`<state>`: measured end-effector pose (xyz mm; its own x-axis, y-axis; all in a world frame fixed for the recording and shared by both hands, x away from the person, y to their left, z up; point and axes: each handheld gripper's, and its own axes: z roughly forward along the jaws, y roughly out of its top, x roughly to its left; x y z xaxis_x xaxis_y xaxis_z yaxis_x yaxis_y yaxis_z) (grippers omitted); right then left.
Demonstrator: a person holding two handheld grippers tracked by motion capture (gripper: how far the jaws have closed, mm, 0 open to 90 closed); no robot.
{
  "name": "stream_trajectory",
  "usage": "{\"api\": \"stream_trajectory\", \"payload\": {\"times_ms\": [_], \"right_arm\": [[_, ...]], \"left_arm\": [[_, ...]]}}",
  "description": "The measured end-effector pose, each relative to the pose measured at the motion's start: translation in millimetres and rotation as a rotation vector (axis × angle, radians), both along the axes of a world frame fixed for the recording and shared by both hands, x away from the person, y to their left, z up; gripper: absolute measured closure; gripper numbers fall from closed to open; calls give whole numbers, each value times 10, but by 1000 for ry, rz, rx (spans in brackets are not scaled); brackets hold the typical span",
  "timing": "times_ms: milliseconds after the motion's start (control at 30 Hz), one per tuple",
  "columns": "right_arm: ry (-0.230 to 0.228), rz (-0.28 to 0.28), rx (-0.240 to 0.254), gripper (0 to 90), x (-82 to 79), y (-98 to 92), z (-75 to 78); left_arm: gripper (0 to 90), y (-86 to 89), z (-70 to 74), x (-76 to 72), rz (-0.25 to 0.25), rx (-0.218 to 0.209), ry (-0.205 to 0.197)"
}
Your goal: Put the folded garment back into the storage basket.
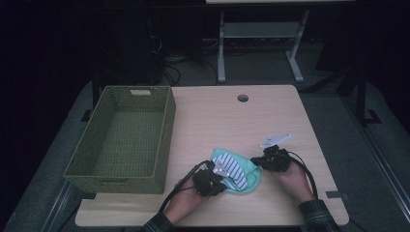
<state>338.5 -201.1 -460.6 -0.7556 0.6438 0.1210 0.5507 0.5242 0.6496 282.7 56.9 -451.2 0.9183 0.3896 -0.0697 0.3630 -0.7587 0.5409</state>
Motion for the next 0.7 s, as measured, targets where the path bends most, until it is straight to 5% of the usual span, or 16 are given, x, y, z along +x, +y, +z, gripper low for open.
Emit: {"api": "stream_trajectory", "payload": {"times_ms": [400, 700], "right_arm": [[15, 40, 1, 898, -372, -23, 25], [-9, 42, 1, 894, -542, -44, 22]], "left_arm": [[889, 203, 18, 201, 80, 28, -34], [883, 308, 81, 279, 107, -11, -29]]}}
